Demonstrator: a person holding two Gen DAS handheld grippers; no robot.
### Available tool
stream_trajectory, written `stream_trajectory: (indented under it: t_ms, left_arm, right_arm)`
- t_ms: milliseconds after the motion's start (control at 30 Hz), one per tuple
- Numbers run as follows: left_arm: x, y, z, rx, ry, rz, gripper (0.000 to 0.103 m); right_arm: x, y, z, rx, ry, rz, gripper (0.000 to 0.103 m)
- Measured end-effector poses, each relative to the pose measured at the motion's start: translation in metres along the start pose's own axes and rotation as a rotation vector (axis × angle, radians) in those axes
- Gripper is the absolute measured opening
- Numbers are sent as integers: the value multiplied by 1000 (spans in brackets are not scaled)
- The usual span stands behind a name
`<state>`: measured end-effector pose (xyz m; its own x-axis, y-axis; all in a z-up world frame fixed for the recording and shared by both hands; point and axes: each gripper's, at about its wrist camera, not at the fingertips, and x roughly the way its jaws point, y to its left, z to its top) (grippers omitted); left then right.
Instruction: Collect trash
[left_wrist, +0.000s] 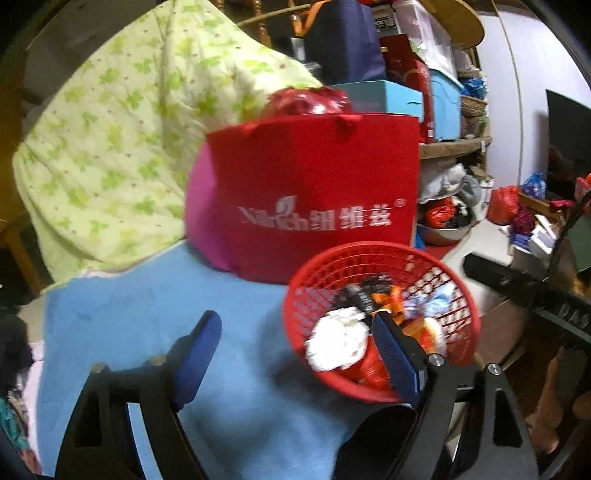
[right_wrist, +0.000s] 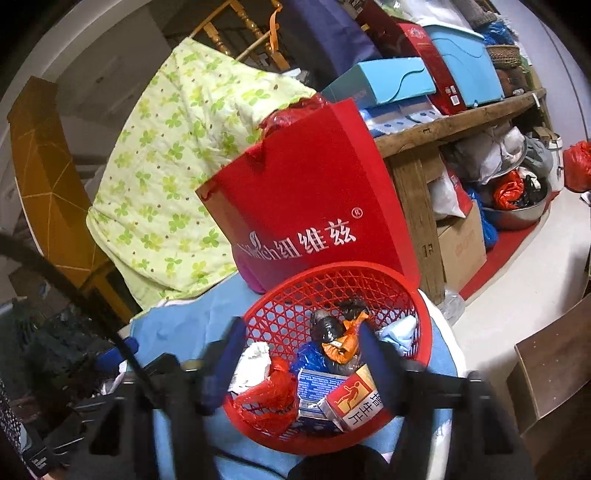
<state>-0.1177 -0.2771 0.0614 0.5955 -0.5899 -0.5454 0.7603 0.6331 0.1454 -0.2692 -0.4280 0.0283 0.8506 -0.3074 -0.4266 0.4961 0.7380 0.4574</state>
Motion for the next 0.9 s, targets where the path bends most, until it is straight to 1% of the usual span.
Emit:
stream_trajectory:
  t_ms: [167,267,533,667,733,767,867,900]
  left_arm:
    - [-9,19,-6,-18,8,82,84]
    - [-18,30,-10,-26,9,131,84]
    - [-52,59,-15,-81,3,213,85]
    - [-71,69,-17,-97,-14,251,85]
    - [-81,73,-18,-103,-19,269,85]
    - [-85,75,-19,-107,-20,275,86]
    - [-98,81,-22,-117,-33,295,100]
    - [-101,82,-22,-119,-40,301,100]
  right_arm:
    - [-6,15,-2,-63,-5,-19,69]
    - [-12,33,-4,-116,-10,-23,69]
    - [-42,88,-12,-288,-59,-41,69]
    - [-52,111,-19,-351,-51,-43,70]
    - [-55,119,-21,-359,-41,-44,70]
    - [-56,121,-22,-360,-36,-42,70]
    - [-59,126,-25,-364,-23,-42,70]
    - [-61,129,-26,-367,-23,-49,70]
